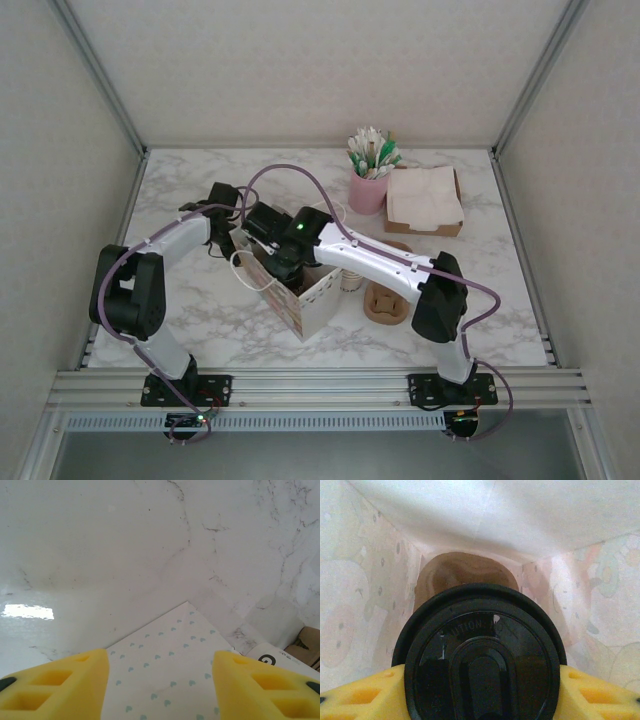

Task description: Pack the takeout coffee

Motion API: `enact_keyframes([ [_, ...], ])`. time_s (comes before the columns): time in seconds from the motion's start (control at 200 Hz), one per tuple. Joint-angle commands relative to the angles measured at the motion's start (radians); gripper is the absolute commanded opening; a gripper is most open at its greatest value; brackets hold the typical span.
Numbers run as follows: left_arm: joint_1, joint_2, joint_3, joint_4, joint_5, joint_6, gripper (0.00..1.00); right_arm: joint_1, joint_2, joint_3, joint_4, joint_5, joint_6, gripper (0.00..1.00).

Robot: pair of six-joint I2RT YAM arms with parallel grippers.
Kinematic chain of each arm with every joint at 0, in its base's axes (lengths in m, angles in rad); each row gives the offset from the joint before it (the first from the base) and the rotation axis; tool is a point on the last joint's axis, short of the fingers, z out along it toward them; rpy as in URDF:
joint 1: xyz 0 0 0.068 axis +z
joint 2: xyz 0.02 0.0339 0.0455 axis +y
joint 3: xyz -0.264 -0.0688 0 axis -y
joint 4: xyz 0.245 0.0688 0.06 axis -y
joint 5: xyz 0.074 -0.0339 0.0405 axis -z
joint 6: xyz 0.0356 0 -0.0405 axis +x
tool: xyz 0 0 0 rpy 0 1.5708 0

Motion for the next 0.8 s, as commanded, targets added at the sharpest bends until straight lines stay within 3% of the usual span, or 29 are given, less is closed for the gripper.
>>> enact_keyframes([
  [0.0, -0.008, 0.001, 0.027, -0.023, -0.019, -0.002, 0.57, -0.003, 0.015, -0.074, -0.019, -0.035, 0.014, 0.47],
  [0.796, -0.009, 0.003, 0.026, -0.029, -0.024, -0.002, 0.57, -0.006, -0.031, 0.005, 0.038, -0.013, 0.046, 0.48],
])
